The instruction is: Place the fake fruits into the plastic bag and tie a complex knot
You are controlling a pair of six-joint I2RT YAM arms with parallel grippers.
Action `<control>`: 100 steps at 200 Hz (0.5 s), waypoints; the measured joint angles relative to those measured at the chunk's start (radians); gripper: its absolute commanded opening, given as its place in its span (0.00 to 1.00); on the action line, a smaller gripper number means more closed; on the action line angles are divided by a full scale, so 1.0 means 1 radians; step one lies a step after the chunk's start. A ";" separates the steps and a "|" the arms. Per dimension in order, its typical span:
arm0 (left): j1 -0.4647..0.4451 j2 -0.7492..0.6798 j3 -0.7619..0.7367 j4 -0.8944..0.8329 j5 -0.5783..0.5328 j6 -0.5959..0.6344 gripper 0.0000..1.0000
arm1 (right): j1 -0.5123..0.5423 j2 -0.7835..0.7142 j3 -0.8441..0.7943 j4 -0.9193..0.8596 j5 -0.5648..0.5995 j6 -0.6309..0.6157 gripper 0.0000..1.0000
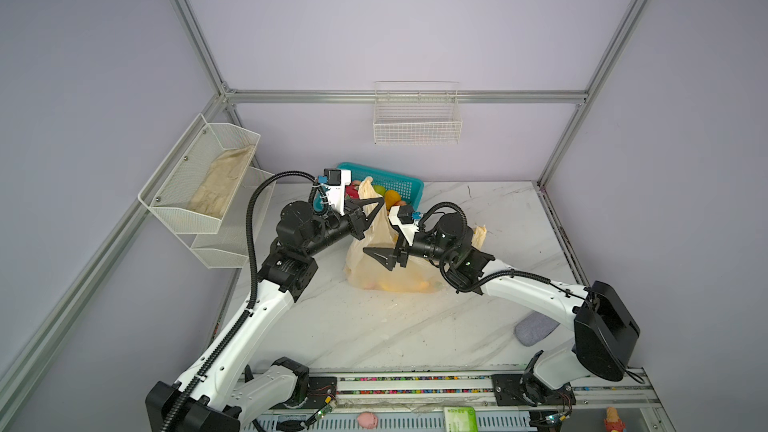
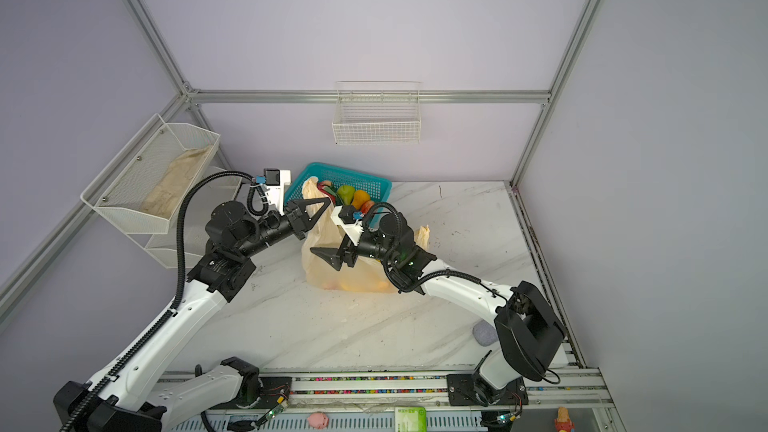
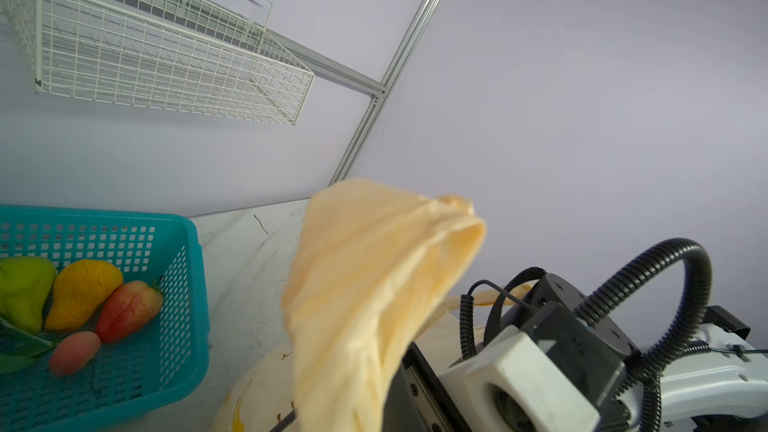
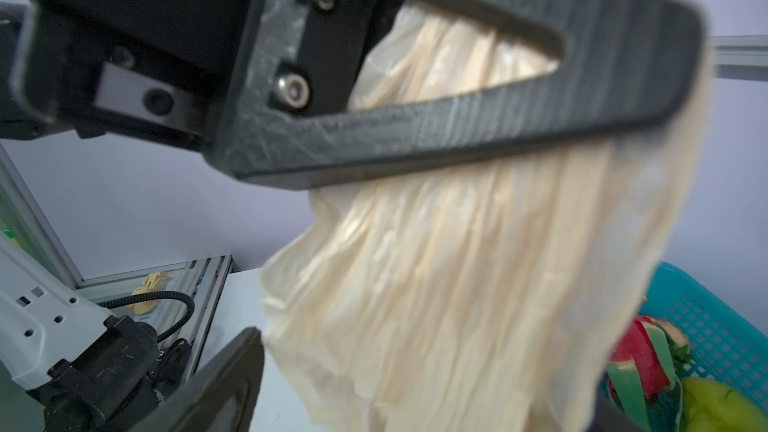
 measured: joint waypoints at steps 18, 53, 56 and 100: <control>-0.009 0.000 0.000 -0.001 -0.023 0.000 0.00 | 0.003 0.000 0.021 -0.013 0.000 0.006 0.92; -0.028 -0.002 -0.002 -0.003 -0.074 -0.017 0.00 | 0.009 0.000 0.047 -0.029 0.015 0.070 0.86; -0.030 -0.002 -0.002 -0.003 -0.077 -0.019 0.00 | 0.009 0.000 0.047 -0.029 0.021 0.078 0.86; -0.062 -0.011 -0.027 -0.005 -0.136 -0.081 0.00 | 0.051 0.006 -0.005 0.062 0.139 0.171 0.65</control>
